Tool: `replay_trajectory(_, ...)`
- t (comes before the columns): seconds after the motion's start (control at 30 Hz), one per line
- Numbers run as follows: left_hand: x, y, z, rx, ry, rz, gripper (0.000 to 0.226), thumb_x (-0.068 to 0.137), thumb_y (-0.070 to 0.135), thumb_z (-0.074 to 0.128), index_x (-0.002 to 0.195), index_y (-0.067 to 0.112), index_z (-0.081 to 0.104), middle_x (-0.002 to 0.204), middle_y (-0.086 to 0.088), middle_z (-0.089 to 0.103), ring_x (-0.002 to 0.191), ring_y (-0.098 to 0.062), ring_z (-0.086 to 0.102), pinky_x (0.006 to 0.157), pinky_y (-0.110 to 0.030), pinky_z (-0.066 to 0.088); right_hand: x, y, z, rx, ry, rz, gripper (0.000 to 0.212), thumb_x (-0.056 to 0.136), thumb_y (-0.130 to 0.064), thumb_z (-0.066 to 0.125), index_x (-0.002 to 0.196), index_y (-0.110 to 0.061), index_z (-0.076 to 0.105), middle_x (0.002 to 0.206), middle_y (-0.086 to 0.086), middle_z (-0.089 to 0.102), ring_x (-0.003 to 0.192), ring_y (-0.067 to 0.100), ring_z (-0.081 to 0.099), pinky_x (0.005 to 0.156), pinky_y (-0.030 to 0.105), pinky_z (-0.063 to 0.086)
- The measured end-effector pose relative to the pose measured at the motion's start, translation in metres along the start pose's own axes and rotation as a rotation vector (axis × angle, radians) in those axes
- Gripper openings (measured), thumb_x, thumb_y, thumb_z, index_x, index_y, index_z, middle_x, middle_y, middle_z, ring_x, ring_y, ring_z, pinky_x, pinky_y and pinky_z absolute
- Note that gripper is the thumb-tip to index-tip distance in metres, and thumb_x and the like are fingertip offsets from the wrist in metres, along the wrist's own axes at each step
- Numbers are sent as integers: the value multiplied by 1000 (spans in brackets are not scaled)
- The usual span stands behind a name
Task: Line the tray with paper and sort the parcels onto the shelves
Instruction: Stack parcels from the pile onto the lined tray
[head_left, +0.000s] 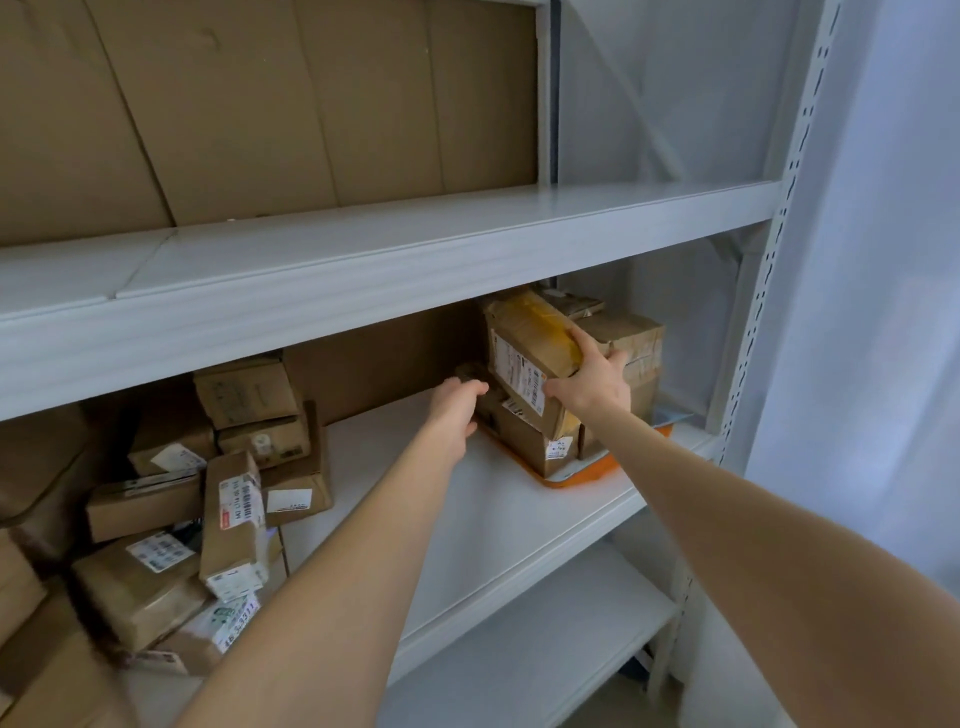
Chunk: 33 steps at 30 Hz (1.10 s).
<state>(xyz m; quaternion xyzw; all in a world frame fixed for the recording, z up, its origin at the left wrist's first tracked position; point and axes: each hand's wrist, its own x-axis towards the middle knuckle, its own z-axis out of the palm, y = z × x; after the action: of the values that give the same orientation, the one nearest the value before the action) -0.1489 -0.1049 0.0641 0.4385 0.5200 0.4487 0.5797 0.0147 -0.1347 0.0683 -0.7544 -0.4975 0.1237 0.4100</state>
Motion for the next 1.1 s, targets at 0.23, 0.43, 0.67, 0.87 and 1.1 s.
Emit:
replay_trajectory(0.23, 34, -2, 27, 33, -76, -50, 29, 94, 18, 52, 124, 19, 51, 132, -8, 51, 116, -20, 46, 90, -34, 40, 32, 7, 12, -150, -5, -20, 78, 76, -33, 72, 142, -44, 32, 136, 13, 30, 69, 23, 47, 61, 32, 48)
replay_trajectory(0.43, 61, 8, 51, 41, -172, -75, 23, 96, 21, 50, 118, 19, 53, 112, -7, 60, 106, -22, 57, 79, -35, 47, 52, 9, 28, -274, 16, -28, 76, 77, -45, 72, 142, -43, 32, 141, 12, 27, 127, 35, 37, 84, 43, 50)
replay_trajectory(0.67, 80, 14, 68, 105, -129, -48, 29, 95, 22, 53, 123, 18, 50, 119, -13, 55, 109, -28, 56, 91, -43, 52, 61, 15, 35, -270, 39, -21, 83, 76, -47, 75, 144, -34, 29, 144, 13, 25, 128, 35, 39, 86, 42, 53)
replay_trajectory(0.87, 77, 7, 69, 129, -169, -150, 37, 93, 19, 56, 129, 14, 47, 118, -13, 58, 102, -29, 60, 84, -39, 53, 53, 25, 43, -396, 58, -24, 92, 68, -50, 81, 141, -39, 26, 146, 12, 17, 135, 35, 24, 94, 44, 46)
replay_trajectory(1.1, 71, 7, 75, 197, -167, -123, 37, 94, 15, 55, 129, 11, 47, 119, -14, 58, 108, -27, 59, 81, -37, 50, 54, 26, 36, -457, 66, -5, 107, 65, -59, 80, 148, -36, 17, 148, 15, 18, 136, 36, 25, 103, 47, 39)
